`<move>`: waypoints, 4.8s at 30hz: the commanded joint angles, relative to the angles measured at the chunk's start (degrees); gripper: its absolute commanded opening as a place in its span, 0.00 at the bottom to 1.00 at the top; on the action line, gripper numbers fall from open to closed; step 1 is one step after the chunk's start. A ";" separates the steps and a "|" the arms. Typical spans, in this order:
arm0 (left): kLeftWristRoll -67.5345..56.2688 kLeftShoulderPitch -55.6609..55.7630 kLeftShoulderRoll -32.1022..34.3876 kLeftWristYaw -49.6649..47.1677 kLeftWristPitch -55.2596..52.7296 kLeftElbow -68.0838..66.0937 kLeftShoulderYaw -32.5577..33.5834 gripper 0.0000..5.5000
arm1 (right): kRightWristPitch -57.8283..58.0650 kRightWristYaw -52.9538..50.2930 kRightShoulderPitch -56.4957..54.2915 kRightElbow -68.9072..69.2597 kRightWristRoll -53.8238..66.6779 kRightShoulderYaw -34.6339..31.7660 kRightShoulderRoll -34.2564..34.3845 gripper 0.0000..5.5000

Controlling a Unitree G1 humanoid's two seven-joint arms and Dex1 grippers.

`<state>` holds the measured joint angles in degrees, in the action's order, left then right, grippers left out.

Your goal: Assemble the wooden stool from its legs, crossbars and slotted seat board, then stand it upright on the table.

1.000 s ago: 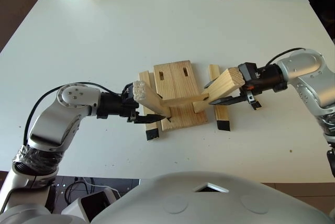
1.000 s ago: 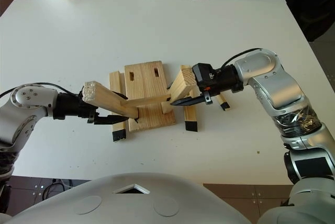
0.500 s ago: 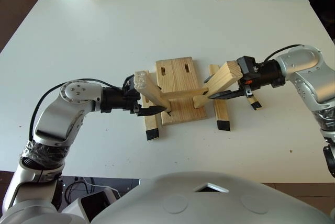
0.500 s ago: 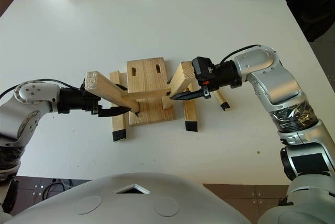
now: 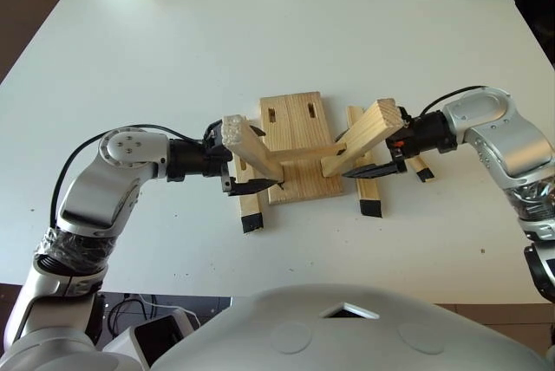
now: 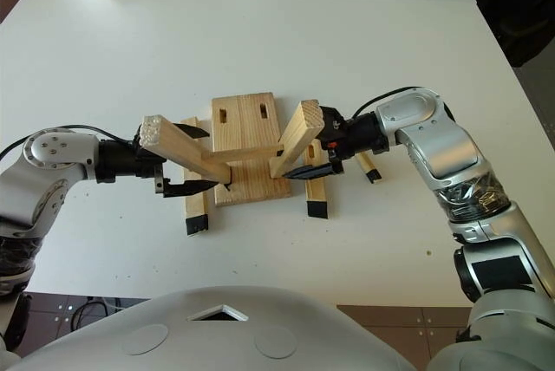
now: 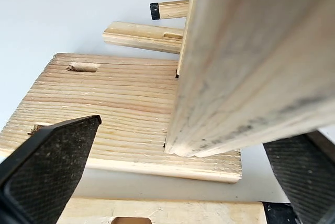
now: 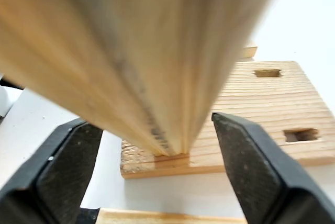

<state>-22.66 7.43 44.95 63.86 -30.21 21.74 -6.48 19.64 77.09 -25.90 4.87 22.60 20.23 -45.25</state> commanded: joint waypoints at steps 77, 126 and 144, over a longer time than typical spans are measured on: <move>4.59 1.94 -10.35 -1.96 3.03 1.58 -16.02 0.98 | -2.75 -7.07 23.20 6.52 -13.16 -2.33 -2.81 0.67; 37.45 31.99 -16.54 -13.03 62.45 -85.84 -18.38 0.98 | -0.67 -11.89 29.21 16.55 -16.45 9.38 2.26 0.67; 17.83 1.61 2.65 3.40 39.60 -33.93 -15.19 0.98 | -1.77 -20.99 19.32 4.41 -17.98 0.58 6.01 0.67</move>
<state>-7.97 16.86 46.61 63.54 16.10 -17.39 -17.19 17.38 57.57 -3.45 11.72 5.77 22.57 -39.33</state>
